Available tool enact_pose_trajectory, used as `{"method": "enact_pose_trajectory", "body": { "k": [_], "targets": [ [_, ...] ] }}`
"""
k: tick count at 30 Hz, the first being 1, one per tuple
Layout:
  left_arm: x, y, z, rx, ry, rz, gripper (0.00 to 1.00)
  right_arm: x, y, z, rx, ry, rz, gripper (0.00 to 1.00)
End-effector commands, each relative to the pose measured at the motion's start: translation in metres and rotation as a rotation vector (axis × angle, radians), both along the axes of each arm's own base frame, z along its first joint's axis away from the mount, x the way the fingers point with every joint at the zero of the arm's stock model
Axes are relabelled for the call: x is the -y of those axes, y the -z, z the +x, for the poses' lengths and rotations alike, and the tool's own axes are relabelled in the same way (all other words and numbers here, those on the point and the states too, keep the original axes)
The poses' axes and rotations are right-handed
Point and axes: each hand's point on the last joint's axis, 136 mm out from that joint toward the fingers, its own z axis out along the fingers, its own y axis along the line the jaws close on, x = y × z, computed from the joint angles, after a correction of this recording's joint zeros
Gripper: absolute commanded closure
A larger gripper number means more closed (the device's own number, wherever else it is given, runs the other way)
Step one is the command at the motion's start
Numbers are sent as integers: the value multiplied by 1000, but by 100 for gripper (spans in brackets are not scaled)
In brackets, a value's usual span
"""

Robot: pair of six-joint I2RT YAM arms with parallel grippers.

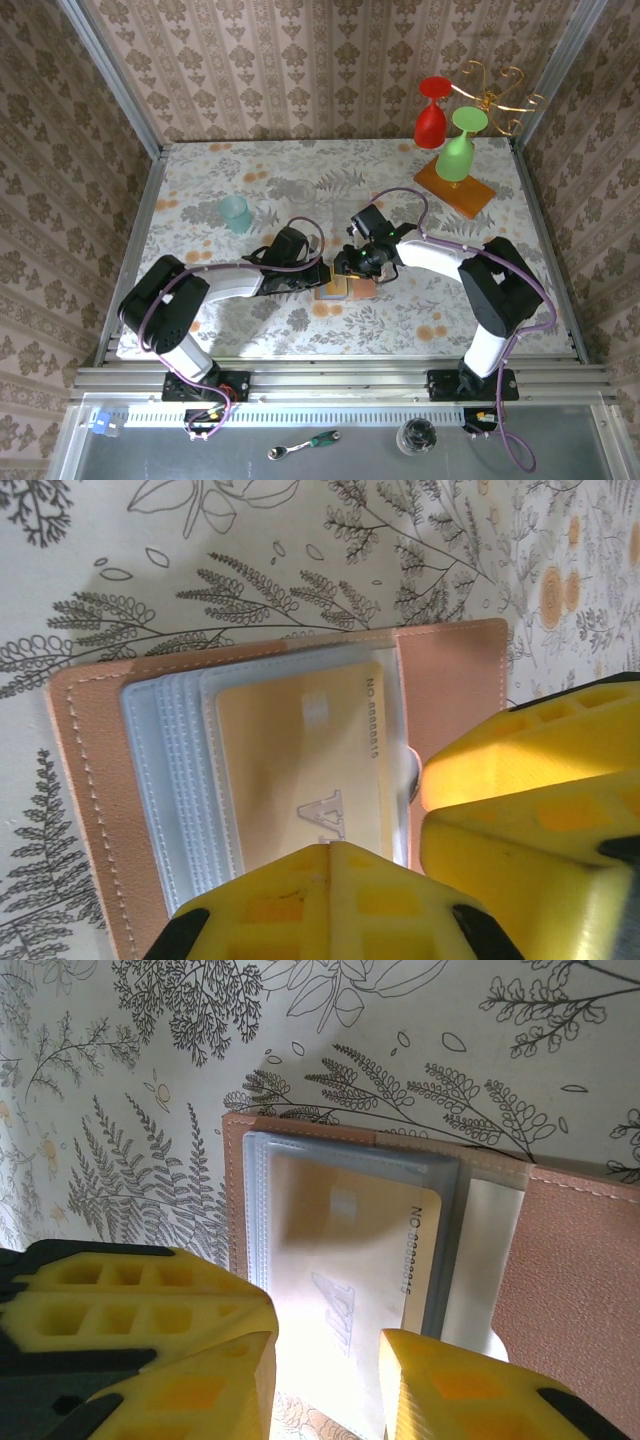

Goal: Take the credit cards out of the card holder

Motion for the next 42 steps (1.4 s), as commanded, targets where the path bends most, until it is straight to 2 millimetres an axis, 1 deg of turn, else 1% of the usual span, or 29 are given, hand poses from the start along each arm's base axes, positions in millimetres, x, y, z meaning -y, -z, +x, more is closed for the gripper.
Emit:
{"method": "enact_pose_trajectory", "body": {
  "k": [1,11,25,29,42],
  "targets": [
    [-2,7,-1,-3,2,20,100,-1,12,-6,-42,-4,5,66],
    [-8,17,-4,-25,-3,55,100,0,20,-7,-57,-2,-2,68],
    [-12,18,-3,-24,-8,68,100,10,30,-8,-71,8,-56,71],
    [-13,19,-3,-26,-9,74,100,14,28,-6,-60,14,-78,71],
    [-15,21,-3,-29,-11,81,100,18,17,-4,-33,11,-97,71]
  ]
}}
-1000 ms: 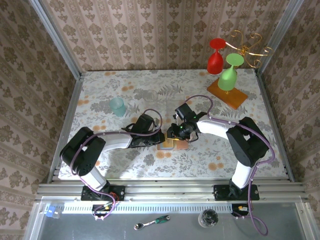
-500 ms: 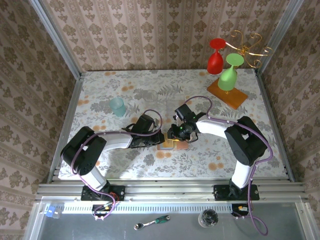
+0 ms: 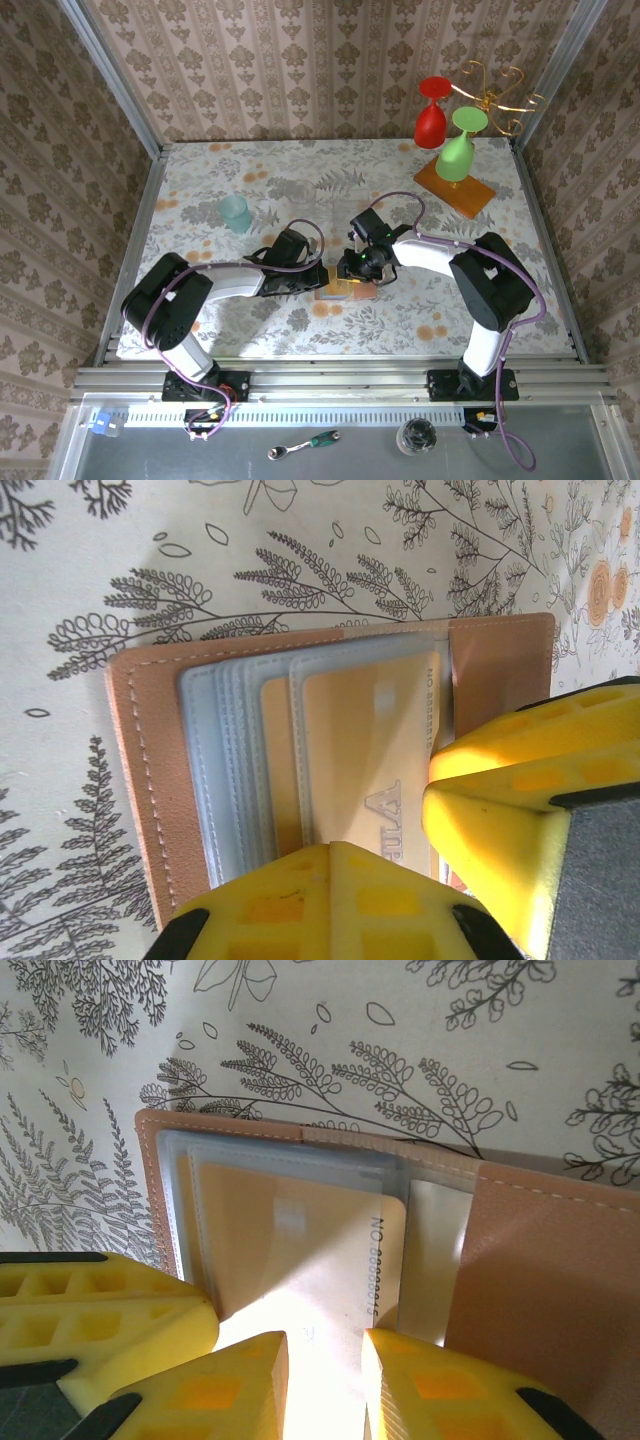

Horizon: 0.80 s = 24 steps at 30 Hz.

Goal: Take the credit cards out of the card holder

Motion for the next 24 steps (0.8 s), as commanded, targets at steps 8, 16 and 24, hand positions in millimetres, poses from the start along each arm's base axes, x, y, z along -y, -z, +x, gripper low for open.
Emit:
{"method": "enact_pose_trajectory", "body": {
  "k": [8,16,24],
  "targets": [
    [-11,9,-1,-10,-2,43,100,10,-11,0,22,-6,-44,71],
    [-10,1,1,3,-2,35,100,11,-17,1,35,-5,-41,71],
    [-4,-23,7,43,8,11,100,11,-27,3,62,-2,-25,71]
  ]
}}
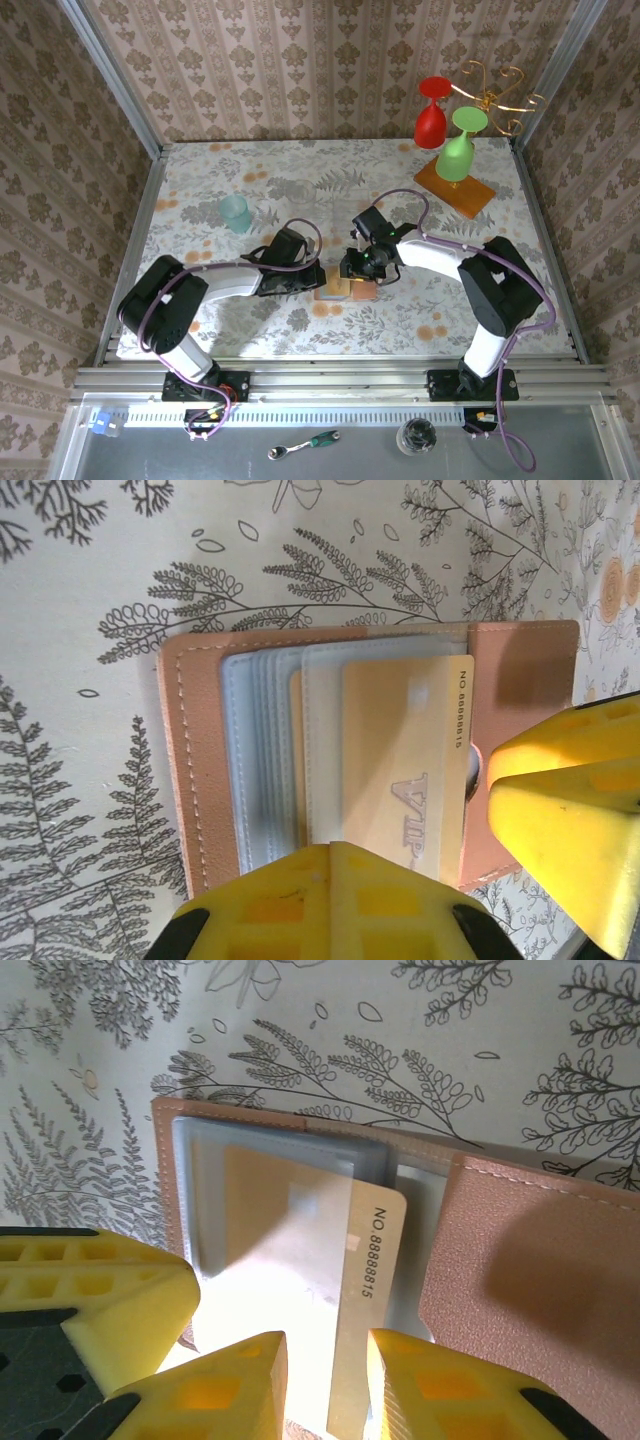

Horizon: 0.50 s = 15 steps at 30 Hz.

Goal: Take the credit cards out of the card holder

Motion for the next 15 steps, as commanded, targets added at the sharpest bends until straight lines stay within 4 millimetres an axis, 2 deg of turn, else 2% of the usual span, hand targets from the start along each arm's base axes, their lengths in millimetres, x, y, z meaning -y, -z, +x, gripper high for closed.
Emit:
{"method": "enact_pose_trajectory", "body": {
  "k": [1,7,15],
  "targets": [
    [6,-20,8,48,16,-17,100,3,-15,5,38,1,-5,71],
    [14,-14,6,30,43,-12,100,3,-13,4,30,-1,-2,71],
    [7,9,2,-4,37,36,100,-7,-8,2,-1,-14,44,71]
  ]
}}
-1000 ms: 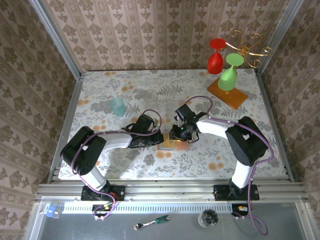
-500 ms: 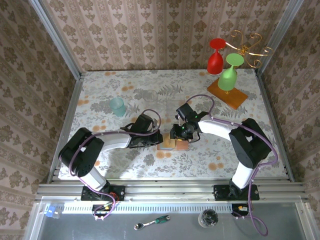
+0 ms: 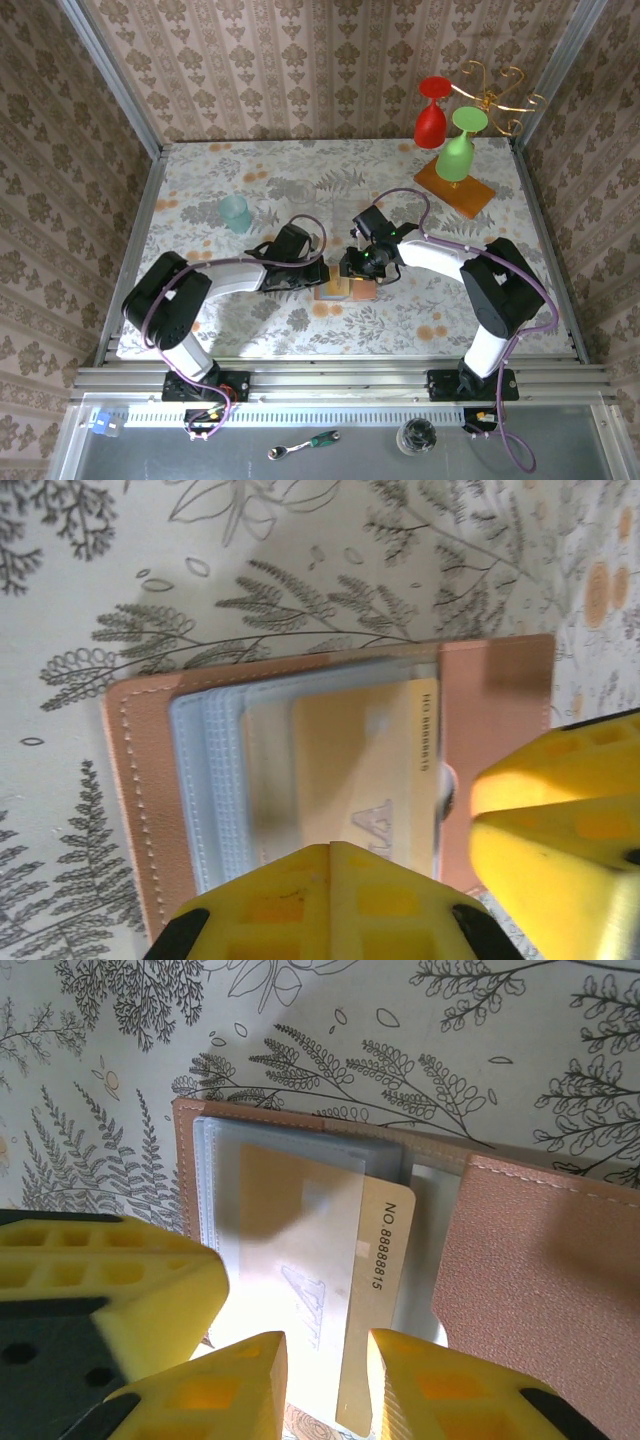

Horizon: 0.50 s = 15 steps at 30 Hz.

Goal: Take the credit cards out of the card holder

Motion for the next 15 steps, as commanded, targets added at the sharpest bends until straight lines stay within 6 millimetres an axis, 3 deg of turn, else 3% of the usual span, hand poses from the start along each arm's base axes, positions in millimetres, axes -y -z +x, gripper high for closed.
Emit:
{"method": "enact_pose_trajectory", "body": {
  "k": [1,15],
  "targets": [
    [-4,12,-5,-11,17,31,100,-6,-1,1,-16,-13,34,71],
    [-12,22,-9,-30,9,63,100,-6,18,-1,-58,-10,22,71]
  ]
}}
